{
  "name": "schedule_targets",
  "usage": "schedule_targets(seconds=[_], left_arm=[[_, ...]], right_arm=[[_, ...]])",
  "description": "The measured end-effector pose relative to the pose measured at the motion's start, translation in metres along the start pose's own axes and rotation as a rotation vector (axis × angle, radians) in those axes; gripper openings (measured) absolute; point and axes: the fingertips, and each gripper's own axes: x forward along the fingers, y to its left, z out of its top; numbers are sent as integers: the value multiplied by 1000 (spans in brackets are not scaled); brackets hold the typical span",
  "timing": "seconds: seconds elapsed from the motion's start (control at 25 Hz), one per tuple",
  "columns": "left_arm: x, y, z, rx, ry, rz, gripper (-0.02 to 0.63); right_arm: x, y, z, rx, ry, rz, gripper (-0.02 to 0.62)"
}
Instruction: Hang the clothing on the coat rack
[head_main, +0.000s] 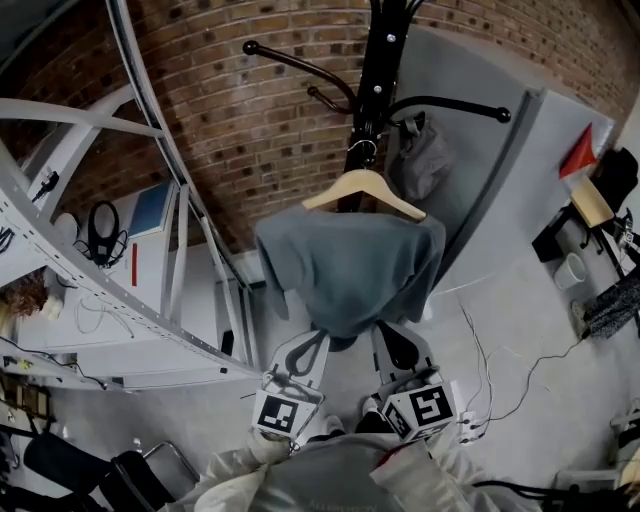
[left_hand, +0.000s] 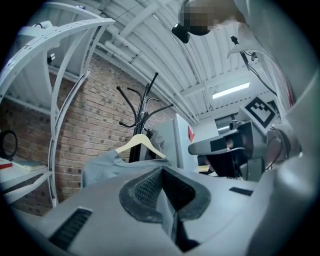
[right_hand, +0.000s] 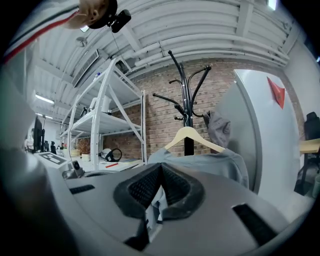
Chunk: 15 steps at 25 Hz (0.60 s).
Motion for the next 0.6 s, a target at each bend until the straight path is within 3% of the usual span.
schedule_targets(seconds=[0.6], left_arm=[[3, -25, -10, -49, 66, 57, 8]], right_arm=[[-24, -8, -4, -3, 9, 35, 25]])
